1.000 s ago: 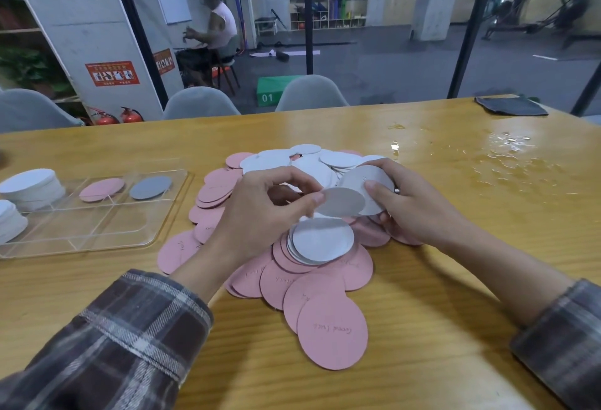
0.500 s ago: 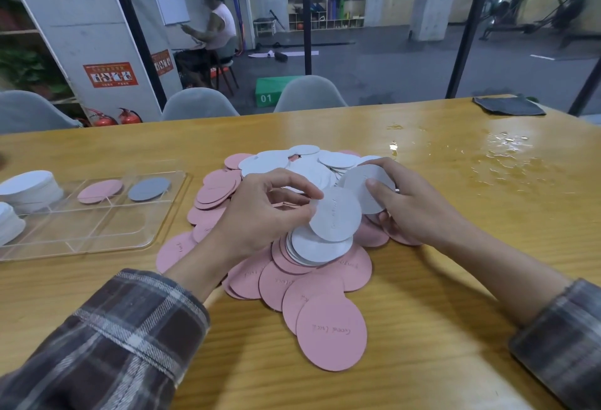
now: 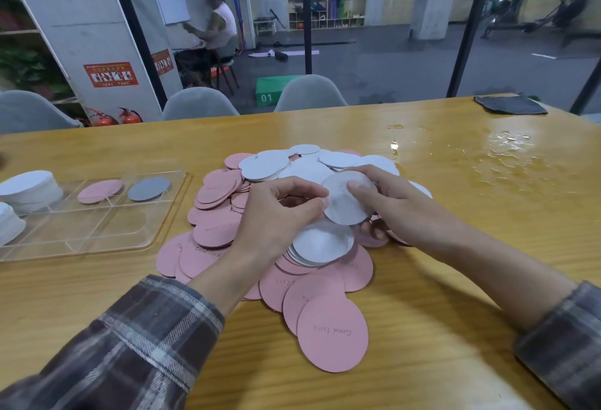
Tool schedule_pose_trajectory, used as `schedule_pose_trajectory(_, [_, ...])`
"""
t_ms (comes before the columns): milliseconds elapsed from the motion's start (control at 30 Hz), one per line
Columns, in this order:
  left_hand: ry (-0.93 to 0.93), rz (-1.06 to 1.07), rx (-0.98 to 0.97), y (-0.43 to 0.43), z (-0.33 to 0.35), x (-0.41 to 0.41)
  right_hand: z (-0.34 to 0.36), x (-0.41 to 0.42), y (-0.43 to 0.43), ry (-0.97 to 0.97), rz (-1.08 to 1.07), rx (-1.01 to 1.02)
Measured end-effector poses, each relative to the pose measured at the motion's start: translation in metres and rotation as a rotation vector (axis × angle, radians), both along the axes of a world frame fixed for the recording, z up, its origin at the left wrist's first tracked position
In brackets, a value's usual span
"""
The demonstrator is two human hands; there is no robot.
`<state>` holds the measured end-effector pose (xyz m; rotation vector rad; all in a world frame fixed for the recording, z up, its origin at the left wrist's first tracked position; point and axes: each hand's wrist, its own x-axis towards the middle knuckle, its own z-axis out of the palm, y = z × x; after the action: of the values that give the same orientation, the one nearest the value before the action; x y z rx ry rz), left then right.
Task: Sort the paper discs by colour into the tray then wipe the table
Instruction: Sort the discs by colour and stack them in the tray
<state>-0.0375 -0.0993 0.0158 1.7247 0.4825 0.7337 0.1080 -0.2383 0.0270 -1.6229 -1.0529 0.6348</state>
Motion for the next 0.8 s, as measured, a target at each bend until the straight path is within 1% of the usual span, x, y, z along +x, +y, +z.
schedule_pose_trajectory(100, [0.01,0.02,0.026,0.0,-0.001,-0.001,-0.002,0.001,0.001,-0.071,-0.003,0.004])
schedule_pose_trajectory(233, [0.027,-0.008,0.17,0.001,0.001,-0.001,-0.007,0.007,0.002,-0.155,-0.051,0.016])
schedule_pose_trajectory(300, [0.073,-0.009,0.294,0.008,0.003,-0.003,-0.01,0.013,0.003,-0.178,-0.091,-0.001])
schedule_pose_trajectory(367, [0.174,-0.026,0.47,0.018,0.003,-0.009,-0.013,0.02,0.003,-0.173,-0.123,-0.021])
schedule_pose_trajectory(433, [0.272,-0.097,0.61,0.028,0.002,-0.016,-0.016,0.026,0.004,-0.139,-0.134,-0.029])
schedule_pose_trajectory(500, [0.316,-0.17,0.699,0.033,0.0,-0.023,-0.019,0.03,0.005,-0.129,-0.131,-0.035])
schedule_pose_trajectory(667, [0.221,-0.247,0.868,0.031,-0.004,-0.03,-0.021,0.03,0.005,-0.182,-0.114,-0.033])
schedule_pose_trajectory(800, [0.153,-0.201,0.869,0.027,-0.006,-0.027,-0.02,0.027,0.004,-0.219,-0.109,-0.042])
